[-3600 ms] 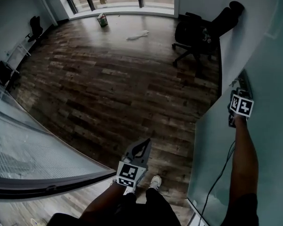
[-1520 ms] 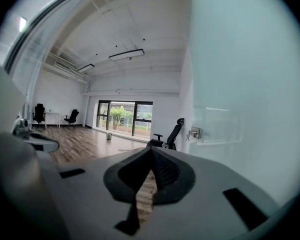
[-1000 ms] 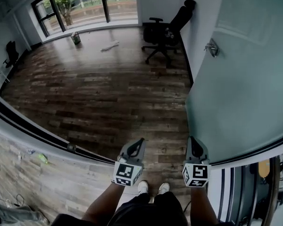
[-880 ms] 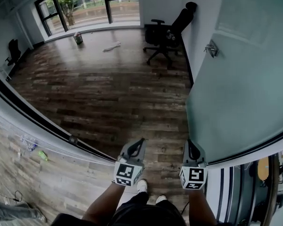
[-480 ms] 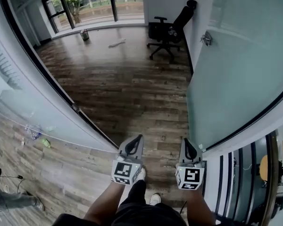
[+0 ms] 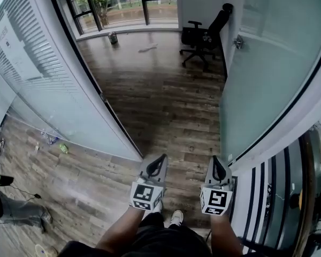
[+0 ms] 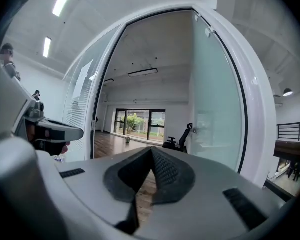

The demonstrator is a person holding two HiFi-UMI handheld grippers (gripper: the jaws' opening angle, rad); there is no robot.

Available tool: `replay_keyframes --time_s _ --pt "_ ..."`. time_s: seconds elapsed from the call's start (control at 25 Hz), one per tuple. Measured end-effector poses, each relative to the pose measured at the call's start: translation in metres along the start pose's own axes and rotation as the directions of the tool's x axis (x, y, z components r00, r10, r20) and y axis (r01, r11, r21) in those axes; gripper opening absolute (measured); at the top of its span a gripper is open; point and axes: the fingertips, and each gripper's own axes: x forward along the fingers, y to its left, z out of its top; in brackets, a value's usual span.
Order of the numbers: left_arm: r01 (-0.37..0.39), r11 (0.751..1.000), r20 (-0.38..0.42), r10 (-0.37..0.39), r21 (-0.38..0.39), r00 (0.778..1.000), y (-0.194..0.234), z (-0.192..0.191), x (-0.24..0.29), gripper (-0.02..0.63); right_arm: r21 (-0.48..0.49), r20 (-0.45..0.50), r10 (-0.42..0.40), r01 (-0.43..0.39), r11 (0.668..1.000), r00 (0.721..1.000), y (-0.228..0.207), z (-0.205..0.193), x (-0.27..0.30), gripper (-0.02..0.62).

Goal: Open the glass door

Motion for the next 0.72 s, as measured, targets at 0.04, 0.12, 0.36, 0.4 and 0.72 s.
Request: replay_keyframes --time_s 0.04,0.12,0.36,0.4,0.72 --pt "0.000 1.000 0.003 0.000 0.005 1.000 -0.004 0.002 -0.006 -0.002 0.000 0.004 0.000 0.000 1.000 1.000 0.001 0.002 -0.006 0.015" --pt "0.005 1.000 0.011 -0.005 0.013 1.000 -0.011 0.003 -0.015 -0.002 0.014 0.009 -0.002 0.002 1.000 1.000 0.004 0.004 -0.018 0.015" --pt "0.036 0.999 0.016 -0.036 0.004 0.999 -0.017 0.012 -0.041 -0.002 0.013 0.020 -0.013 0.013 1.000 1.000 0.024 0.018 -0.040 0.015" --pt "0.040 0.999 0.017 -0.040 0.003 0.999 -0.017 0.011 -0.047 -0.002 0.009 0.020 -0.016 0.016 1.000 1.000 0.027 0.017 -0.045 0.015" --pt "0.067 0.998 0.022 -0.067 0.004 0.997 -0.010 0.002 -0.098 -0.002 -0.009 0.025 -0.041 0.041 0.999 0.999 0.068 0.021 -0.082 0.015"
